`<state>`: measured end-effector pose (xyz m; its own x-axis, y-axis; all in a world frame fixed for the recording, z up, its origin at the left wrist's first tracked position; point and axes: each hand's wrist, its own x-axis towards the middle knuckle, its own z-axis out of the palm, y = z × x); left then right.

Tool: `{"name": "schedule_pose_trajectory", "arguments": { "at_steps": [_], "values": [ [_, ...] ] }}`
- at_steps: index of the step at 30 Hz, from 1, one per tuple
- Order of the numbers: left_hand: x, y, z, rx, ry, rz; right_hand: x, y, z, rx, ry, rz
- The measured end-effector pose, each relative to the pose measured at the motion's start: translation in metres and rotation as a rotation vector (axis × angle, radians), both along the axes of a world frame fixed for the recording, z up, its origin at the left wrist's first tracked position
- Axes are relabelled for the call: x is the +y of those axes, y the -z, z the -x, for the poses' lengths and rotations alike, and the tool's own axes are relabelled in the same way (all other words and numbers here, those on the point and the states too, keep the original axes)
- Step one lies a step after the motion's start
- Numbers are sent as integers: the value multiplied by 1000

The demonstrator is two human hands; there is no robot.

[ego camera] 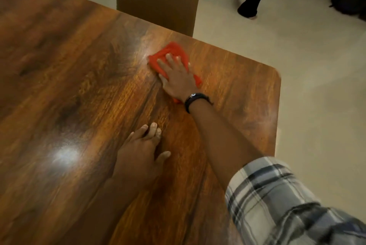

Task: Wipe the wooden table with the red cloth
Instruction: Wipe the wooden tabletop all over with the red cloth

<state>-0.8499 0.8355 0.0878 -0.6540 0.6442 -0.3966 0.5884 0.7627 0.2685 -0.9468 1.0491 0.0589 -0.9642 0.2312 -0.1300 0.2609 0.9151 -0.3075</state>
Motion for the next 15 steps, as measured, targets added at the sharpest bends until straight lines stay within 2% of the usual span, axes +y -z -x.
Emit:
{"name": "schedule_pose_trajectory", "arguments": {
  "at_steps": [3, 5, 12, 15],
  "values": [
    [8, -11, 1, -4, 31, 87, -21, 5, -23, 40, -154, 46],
    [12, -16, 3, 7, 40, 135, 0, 5, -39, 70, -150, 61],
    [14, -21, -3, 58, 47, 161, 176, 7, -116, 108, 366, 75],
    [14, -18, -5, 47, 49, 171, 189, 8, -146, 88, 510, 80]
  ]
}}
